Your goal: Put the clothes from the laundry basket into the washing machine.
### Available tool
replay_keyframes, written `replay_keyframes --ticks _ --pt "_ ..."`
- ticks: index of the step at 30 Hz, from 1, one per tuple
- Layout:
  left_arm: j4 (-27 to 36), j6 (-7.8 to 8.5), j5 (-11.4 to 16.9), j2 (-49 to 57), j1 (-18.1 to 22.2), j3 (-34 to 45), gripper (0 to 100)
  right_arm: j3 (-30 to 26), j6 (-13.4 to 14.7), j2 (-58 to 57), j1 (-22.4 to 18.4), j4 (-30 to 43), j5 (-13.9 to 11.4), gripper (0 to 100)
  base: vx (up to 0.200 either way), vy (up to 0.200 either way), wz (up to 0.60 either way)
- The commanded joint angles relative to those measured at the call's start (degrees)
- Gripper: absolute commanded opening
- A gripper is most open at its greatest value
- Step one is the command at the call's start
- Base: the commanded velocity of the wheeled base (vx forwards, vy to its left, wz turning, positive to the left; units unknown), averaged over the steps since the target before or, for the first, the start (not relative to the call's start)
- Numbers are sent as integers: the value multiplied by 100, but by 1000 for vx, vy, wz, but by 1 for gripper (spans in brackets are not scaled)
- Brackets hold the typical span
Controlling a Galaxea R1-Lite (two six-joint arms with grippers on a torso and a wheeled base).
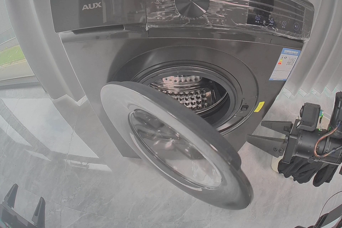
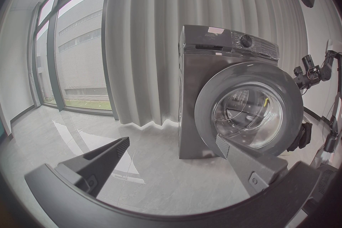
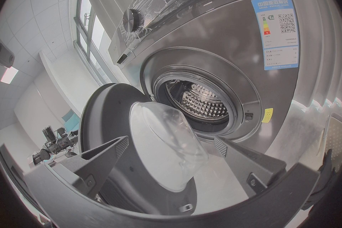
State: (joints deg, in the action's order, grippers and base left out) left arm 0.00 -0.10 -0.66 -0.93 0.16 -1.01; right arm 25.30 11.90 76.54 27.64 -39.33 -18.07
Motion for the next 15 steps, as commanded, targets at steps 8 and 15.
replay_keyframes --ticks 8,15 --pt "0 1 -4 66 2 101 100 -200 6 -245 190 -22 -4 100 0 0 0" --pt "9 10 -13 66 2 101 100 -218 6 247 567 -58 -13 100 0 0 0"
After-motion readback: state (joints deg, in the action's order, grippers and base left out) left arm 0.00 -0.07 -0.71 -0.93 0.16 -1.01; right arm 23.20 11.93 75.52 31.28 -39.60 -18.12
